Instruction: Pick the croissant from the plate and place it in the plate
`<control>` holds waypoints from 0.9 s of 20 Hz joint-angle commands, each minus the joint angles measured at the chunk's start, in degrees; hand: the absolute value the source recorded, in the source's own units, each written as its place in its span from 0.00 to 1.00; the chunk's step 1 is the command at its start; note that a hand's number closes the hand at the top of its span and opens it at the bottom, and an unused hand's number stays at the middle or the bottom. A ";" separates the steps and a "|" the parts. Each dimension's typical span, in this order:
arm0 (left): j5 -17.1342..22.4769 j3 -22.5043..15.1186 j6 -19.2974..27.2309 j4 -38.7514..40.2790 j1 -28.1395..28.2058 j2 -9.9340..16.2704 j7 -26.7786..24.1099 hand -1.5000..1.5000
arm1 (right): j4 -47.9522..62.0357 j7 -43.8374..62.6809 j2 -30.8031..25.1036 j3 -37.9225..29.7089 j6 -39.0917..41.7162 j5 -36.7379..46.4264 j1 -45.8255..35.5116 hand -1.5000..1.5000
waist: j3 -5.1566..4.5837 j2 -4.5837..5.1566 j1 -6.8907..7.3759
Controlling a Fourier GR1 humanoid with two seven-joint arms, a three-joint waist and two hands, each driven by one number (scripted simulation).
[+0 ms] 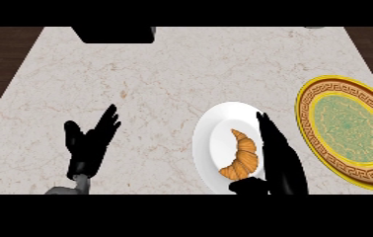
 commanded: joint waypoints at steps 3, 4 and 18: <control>-1.09 0.59 -0.80 -4.97 4.58 0.36 1.77 0.50 | 1.48 2.74 1.37 0.48 1.72 5.40 1.07 0.00 | -0.08 0.02 0.04; -1.33 1.75 -2.12 3.55 2.12 -0.97 -3.74 0.50 | 6.29 0.96 2.24 0.80 -1.14 6.67 1.14 0.00 | -0.10 0.11 -0.10; -4.61 4.12 -3.99 -5.14 3.24 -2.25 2.90 0.50 | 16.21 -5.39 7.07 -3.53 1.78 6.86 -1.25 0.00 | -0.08 0.07 0.03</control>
